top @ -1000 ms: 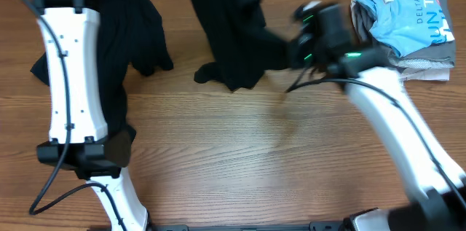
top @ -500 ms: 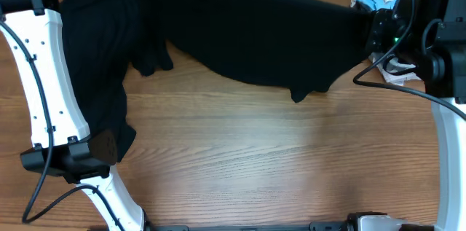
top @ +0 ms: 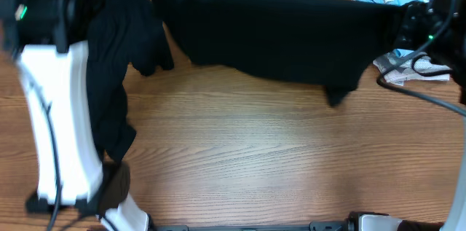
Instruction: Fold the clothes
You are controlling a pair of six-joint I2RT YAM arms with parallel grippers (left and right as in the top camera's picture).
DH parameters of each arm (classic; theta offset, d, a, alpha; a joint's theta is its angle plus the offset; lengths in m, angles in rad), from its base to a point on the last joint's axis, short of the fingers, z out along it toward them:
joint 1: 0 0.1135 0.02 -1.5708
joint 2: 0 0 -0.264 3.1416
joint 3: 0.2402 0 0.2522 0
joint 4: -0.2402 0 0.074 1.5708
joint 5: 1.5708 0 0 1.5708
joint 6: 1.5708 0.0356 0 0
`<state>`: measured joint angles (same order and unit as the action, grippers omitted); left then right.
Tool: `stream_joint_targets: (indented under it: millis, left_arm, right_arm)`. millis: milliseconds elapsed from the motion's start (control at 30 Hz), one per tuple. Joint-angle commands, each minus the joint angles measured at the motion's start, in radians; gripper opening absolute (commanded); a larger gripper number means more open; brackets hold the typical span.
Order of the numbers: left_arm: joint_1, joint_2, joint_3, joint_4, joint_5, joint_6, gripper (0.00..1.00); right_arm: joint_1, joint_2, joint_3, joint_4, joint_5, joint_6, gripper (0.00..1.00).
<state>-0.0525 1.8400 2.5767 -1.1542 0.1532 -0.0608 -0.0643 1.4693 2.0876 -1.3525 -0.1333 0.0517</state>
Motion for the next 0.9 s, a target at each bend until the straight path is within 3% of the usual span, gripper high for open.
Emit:
stream_joint_targets:
  millis: [0,267,467,700,867]
  left_arm:
    - [-0.014,-0.175,0.018,0.001,-0.142,0.041,0.04]
    - [-0.014,-0.366,0.018,-0.105,-0.214,0.04,0.04]
    - [-0.014,-0.463,0.018,-0.157,-0.231,0.039,0.04]
    - [-0.014,-0.459,0.018,-0.226,-0.245,0.039,0.04]
    - [-0.014,-0.335,0.018,-0.299,-0.269,0.019,0.04]
  right_arm:
    - [-0.008,-0.016,0.171,-0.08,0.0,-0.026,0.04]
    - [-0.008,-0.043,0.524,-0.341,0.022,-0.029,0.04]
    - [-0.008,-0.152,0.566,-0.341,0.027,-0.022,0.04]
    - [-0.008,-0.179,0.486,-0.341,0.027,-0.002,0.04]
    - [-0.008,-0.145,0.207,-0.341,0.026,0.031,0.04]
